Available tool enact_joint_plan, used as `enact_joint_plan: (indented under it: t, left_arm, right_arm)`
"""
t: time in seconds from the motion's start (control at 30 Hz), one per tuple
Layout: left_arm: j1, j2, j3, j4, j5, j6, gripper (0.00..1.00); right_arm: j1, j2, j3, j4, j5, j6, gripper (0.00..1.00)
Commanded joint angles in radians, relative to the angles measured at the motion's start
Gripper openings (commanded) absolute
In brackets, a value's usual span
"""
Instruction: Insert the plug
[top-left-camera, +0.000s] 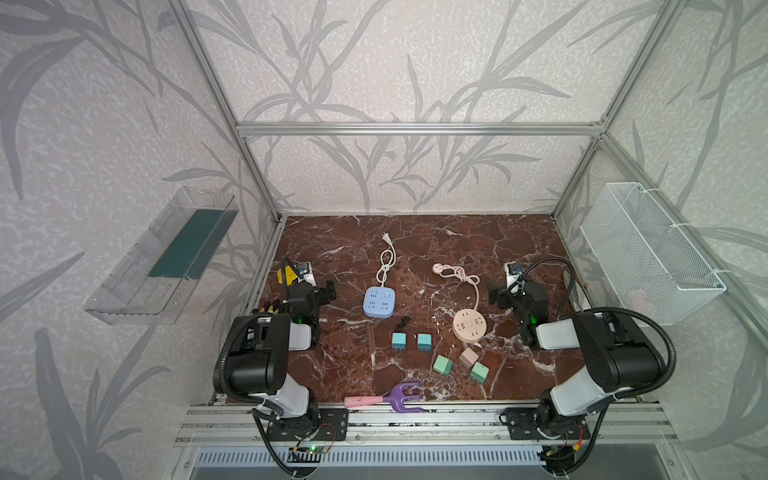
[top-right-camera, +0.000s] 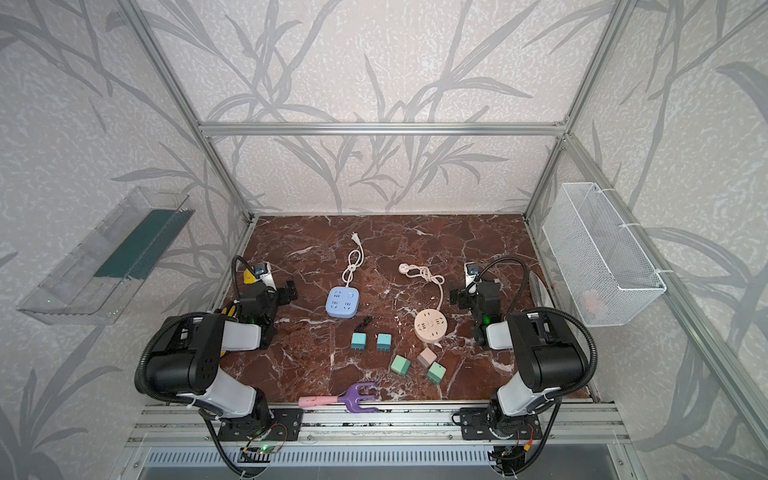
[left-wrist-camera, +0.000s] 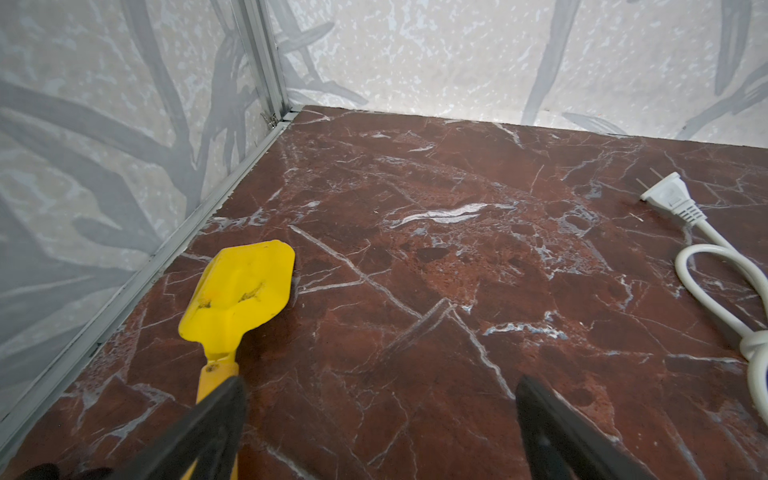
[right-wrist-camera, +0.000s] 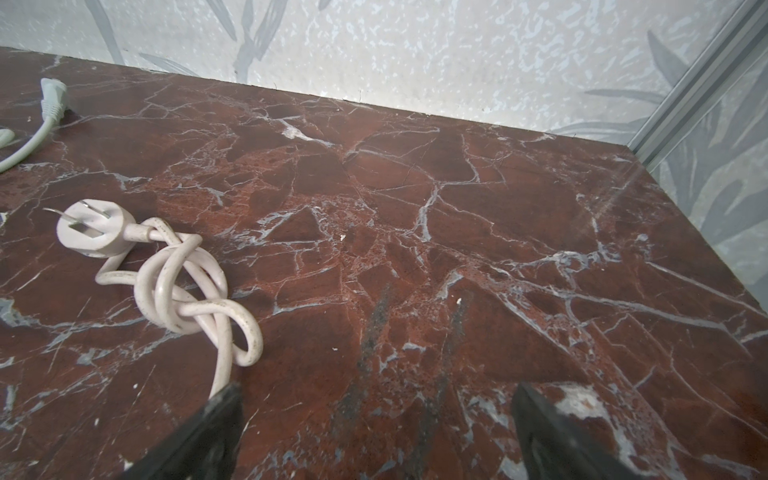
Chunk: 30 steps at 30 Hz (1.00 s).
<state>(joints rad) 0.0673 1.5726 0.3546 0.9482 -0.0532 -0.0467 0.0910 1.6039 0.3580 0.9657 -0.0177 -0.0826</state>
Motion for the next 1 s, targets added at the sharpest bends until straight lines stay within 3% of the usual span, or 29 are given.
enact_joint_plan:
  t: [0.0, 0.1, 0.2, 0.27, 0.3, 0.37, 0.4, 0.5, 0.63, 0.73, 0.97]
  left_arm:
    - [-0.005, -0.044, 0.054, -0.089, 0.033, 0.015, 0.99]
    - [-0.013, -0.167, 0.143, -0.387, -0.011, 0.004, 0.99]
    - [-0.052, -0.240, 0.106, -0.340, -0.079, 0.031, 0.99]
    - [-0.063, -0.300, 0.102, -0.333, -0.172, -0.057, 0.99]
    - [-0.063, -0.331, 0.129, -0.406, -0.201, -0.134, 0.99]
    - [-0.062, -0.365, 0.220, -0.603, -0.235, -0.251, 0.99]
    - [-0.064, -0.371, 0.262, -0.696, -0.229, -0.309, 0.99]
    - [-0.081, -0.369, 0.325, -0.827, -0.048, -0.405, 0.99]
    - [-0.266, -0.370, 0.413, -0.995, -0.067, -0.375, 0.99]
    - [-0.432, -0.412, 0.451, -1.129, -0.080, -0.335, 0.99]
    - [-0.718, -0.516, 0.499, -1.402, -0.023, -0.397, 0.99]
  right_arm:
    - [-0.023, -0.027, 0.020, 0.005, -0.046, 0.021, 0.99]
    - [-0.024, -0.108, 0.058, -0.123, -0.042, 0.023, 0.99]
    - [-0.011, -0.182, 0.131, -0.325, -0.018, 0.005, 0.99]
    - [-0.008, -0.206, 0.251, -0.533, 0.061, 0.090, 0.99]
    - [-0.018, -0.209, 0.320, -0.664, 0.069, 0.180, 0.99]
    - [-0.019, -0.213, 0.417, -0.813, 0.031, 0.212, 0.99]
    - [-0.018, -0.219, 0.457, -0.871, 0.032, 0.239, 0.99]
    - [-0.014, -0.258, 0.505, -0.978, 0.046, 0.298, 0.99]
    - [0.027, -0.343, 0.511, -1.124, 0.027, 0.381, 0.99]
    - [0.114, -0.414, 0.497, -1.244, 0.061, 0.405, 0.99]
    - [0.298, -0.545, 0.490, -1.509, 0.132, 0.529, 0.95]
